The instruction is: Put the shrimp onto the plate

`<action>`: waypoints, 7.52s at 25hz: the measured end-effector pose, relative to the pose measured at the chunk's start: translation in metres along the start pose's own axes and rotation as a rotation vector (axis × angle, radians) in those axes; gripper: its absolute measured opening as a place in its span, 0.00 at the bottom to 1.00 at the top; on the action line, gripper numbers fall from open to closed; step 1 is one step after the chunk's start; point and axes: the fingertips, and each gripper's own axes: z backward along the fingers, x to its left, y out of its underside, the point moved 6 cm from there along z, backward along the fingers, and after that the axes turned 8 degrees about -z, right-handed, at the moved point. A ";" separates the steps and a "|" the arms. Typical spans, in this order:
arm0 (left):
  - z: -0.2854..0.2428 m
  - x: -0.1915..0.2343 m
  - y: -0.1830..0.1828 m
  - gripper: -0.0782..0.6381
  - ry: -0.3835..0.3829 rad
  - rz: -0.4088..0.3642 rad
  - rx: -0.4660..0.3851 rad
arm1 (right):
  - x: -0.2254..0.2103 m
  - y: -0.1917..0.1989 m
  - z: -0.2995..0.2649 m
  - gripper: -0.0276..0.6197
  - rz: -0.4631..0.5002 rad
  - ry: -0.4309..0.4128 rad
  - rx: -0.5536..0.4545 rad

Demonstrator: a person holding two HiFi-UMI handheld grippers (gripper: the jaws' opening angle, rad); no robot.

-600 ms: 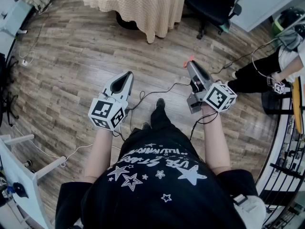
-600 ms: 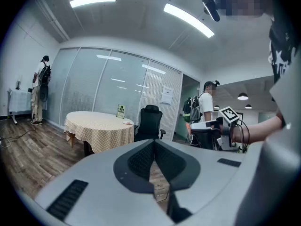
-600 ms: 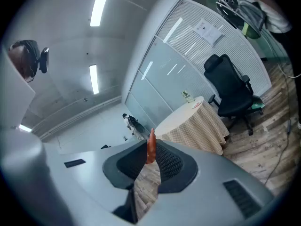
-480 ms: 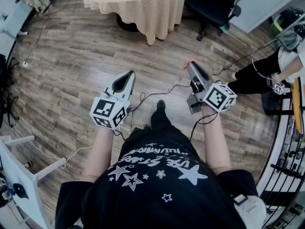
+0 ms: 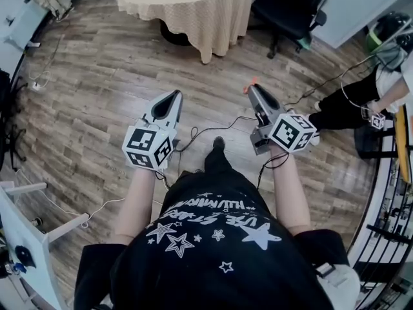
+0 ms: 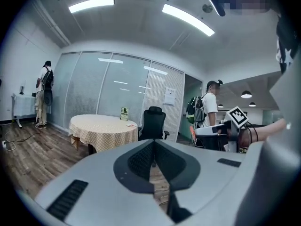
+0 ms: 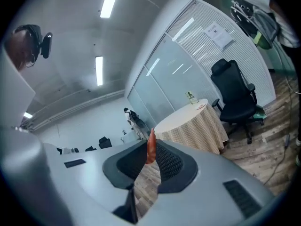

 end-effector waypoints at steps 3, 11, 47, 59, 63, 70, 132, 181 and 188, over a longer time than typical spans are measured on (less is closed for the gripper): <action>0.003 -0.001 0.003 0.12 0.006 0.006 0.004 | 0.004 0.007 0.000 0.13 0.034 0.011 0.019; 0.008 -0.010 0.001 0.12 0.025 -0.003 -0.005 | 0.013 0.016 0.005 0.13 0.066 0.014 0.036; -0.030 0.056 0.012 0.12 -0.060 0.015 0.040 | -0.030 -0.019 -0.079 0.13 0.019 -0.016 0.017; -0.126 0.099 -0.007 0.12 -0.066 0.016 0.048 | -0.087 -0.078 -0.154 0.13 0.005 -0.016 0.048; -0.160 0.108 -0.018 0.12 -0.057 0.010 0.044 | -0.107 -0.103 -0.172 0.13 0.001 -0.010 0.042; -0.206 0.116 -0.035 0.12 -0.068 -0.016 0.032 | -0.143 -0.132 -0.195 0.13 -0.023 -0.014 0.040; -0.454 0.323 -0.074 0.12 0.122 -0.020 0.025 | -0.236 -0.242 -0.422 0.13 -0.042 0.125 0.017; -0.687 0.428 -0.097 0.12 0.103 -0.014 0.099 | -0.402 -0.372 -0.609 0.13 -0.096 0.150 0.043; -0.717 0.431 -0.098 0.12 0.092 -0.003 0.111 | -0.431 -0.383 -0.636 0.13 -0.048 0.180 0.118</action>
